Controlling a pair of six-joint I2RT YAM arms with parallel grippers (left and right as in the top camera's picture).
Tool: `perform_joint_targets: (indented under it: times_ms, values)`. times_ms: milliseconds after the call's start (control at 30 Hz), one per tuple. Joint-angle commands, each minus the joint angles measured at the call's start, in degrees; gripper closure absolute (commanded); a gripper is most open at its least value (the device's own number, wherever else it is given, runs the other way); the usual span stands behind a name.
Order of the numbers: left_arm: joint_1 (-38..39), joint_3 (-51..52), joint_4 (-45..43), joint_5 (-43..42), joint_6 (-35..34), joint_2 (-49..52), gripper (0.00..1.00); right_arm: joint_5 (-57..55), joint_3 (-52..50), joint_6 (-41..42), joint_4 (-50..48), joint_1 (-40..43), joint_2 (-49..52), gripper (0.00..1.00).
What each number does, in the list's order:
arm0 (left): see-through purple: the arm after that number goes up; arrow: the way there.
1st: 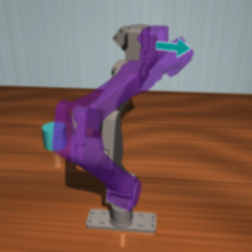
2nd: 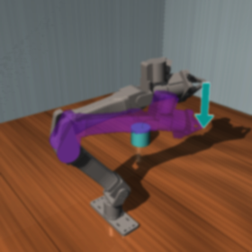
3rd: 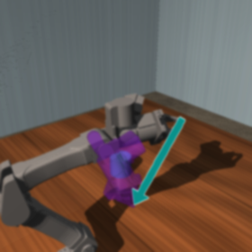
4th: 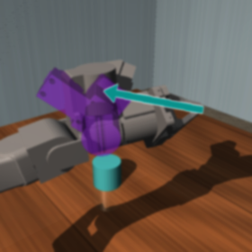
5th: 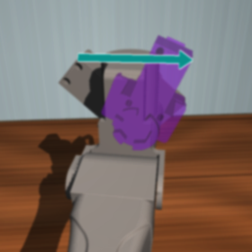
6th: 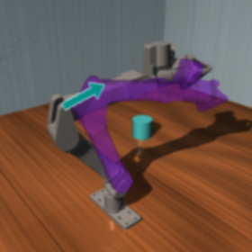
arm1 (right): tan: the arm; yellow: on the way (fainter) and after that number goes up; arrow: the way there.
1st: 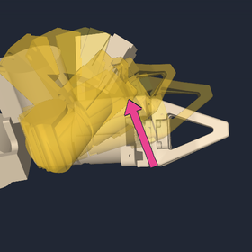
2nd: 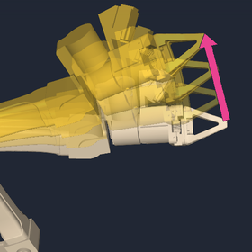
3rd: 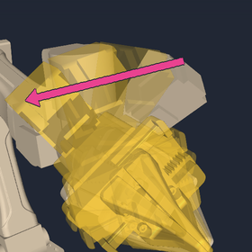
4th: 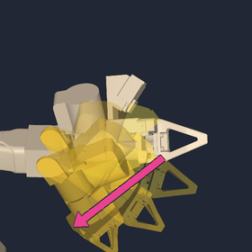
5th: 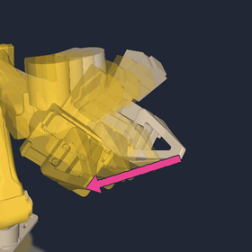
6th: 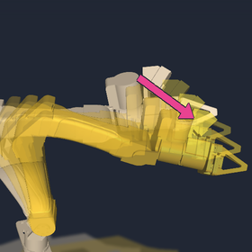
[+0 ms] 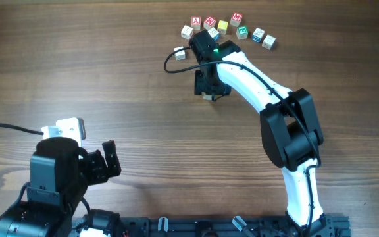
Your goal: Form a tower
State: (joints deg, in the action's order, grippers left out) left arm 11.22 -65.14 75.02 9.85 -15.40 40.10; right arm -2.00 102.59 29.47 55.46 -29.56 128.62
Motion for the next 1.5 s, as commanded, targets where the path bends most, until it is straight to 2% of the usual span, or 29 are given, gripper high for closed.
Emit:
perform_joint_targets:
  times_ms: [0, 300, 400, 600, 733, 933, 1100, 1167, 1267, 1333, 1400, 1467]
  values:
    - [-0.15, 0.13, -0.15, 0.72, -0.50, -0.31, 0.00, -0.76, 1.25, 0.52, 0.13, 0.28, 1.27, 0.30]
    - [-0.15, 0.13, -0.15, 0.70, -0.50, -0.31, 0.00, 0.33, 5.57, 0.55, 5.40, 0.26, 1.25, 0.28]
    - [-0.15, 0.13, -0.15, 0.70, -0.50, -0.31, 0.00, 0.57, 6.73, 0.55, 6.88, 0.26, 1.25, 0.38]
    - [-0.15, 0.13, -0.15, 0.70, -0.50, -0.31, 0.00, 0.55, 7.45, 0.55, 8.02, 0.11, 1.25, 0.45]
    - [-0.15, 0.13, -0.15, 0.70, -0.48, -0.31, 0.00, 0.52, 7.45, 0.57, 8.26, 0.11, 1.25, 0.56]
    - [-0.15, 0.13, -0.15, 0.72, -0.50, -0.31, 0.00, 0.52, 7.45, 0.76, 8.24, 0.11, 1.25, 0.62]
    - [-0.15, 0.13, -0.15, 0.70, -0.50, -0.31, 0.00, 0.52, 7.45, 1.11, 8.24, 0.11, 1.25, 0.63]
    - [-0.15, 0.13, -0.15, 0.72, -0.50, -0.31, 0.00, 0.52, 7.45, 1.09, 8.24, 0.11, 1.25, 0.49]
    - [-0.15, 0.13, -0.15, 0.70, -0.50, -0.31, 0.00, 0.57, 7.45, 1.11, 8.22, 0.11, 1.25, 0.38]
    - [-0.15, 0.13, -0.15, 0.70, -0.50, -0.31, 0.00, 0.74, 7.45, 1.11, 8.13, 0.11, 1.25, 0.25]
    - [-0.15, 0.13, -0.15, 0.72, -0.50, -0.31, 0.00, 0.94, 7.45, 1.14, 8.04, -0.02, 1.27, 0.18]
    - [-0.15, 0.13, -0.15, 0.70, -0.50, -0.31, 0.00, 0.92, 7.43, 1.14, 7.52, -0.50, 1.31, 0.16]
